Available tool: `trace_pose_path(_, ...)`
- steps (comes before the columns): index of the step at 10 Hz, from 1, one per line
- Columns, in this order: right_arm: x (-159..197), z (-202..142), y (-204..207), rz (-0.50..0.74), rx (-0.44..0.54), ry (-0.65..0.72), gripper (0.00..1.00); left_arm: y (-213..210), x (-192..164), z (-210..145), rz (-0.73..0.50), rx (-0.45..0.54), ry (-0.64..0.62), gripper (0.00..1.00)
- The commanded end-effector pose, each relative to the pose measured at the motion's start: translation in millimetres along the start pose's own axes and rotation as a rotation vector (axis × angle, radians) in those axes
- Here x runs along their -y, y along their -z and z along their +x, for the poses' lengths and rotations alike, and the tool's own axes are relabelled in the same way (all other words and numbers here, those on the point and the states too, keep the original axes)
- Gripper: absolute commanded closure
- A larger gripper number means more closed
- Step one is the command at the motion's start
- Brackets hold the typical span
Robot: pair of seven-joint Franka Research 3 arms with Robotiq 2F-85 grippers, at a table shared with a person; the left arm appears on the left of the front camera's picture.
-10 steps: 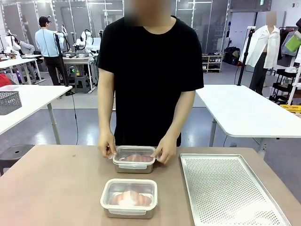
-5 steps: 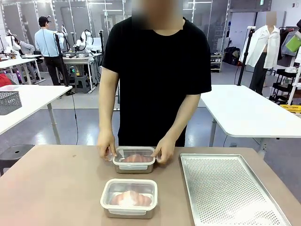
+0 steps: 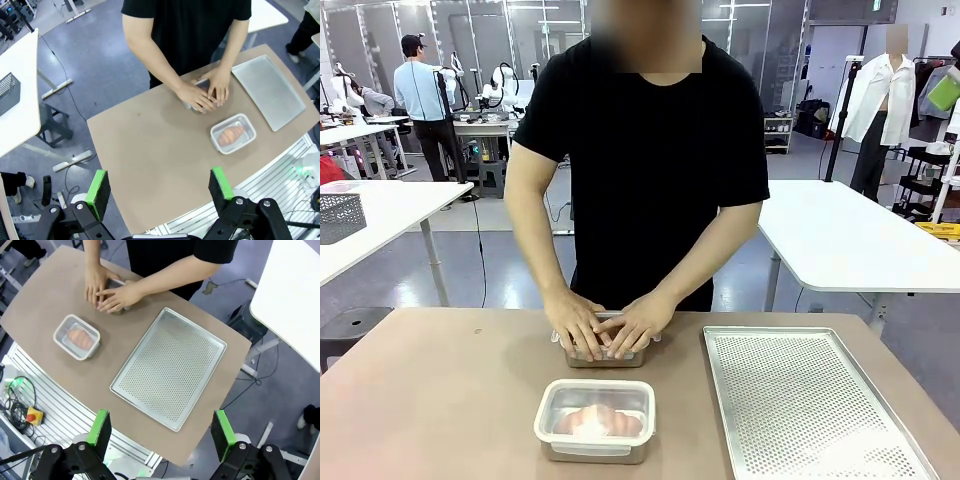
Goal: Place the bread into the airtight container.
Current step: Pick up a Butter Roll and place it into an empty Airtight Container.
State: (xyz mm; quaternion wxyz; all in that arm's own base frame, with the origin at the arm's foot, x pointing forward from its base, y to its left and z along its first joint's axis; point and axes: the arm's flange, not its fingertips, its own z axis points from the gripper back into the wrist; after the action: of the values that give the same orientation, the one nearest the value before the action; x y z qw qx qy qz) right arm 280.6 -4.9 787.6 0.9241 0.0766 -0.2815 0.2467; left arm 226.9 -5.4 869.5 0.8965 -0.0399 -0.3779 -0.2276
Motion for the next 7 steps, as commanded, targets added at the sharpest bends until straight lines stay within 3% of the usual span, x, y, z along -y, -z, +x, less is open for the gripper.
trace_pose_path(1, 0.8, -1.5, -2.0, -0.004, 0.003, 0.004, 0.0, -0.9, 0.3, -0.3, 0.0, 0.001, 0.001, 0.0)
trace_pose_path(7, 0.8, -1.5, -2.0, -0.004, 0.003, 0.004, 0.0, -0.9, 0.3, -0.3, 0.0, 0.001, 0.001, 0.0)
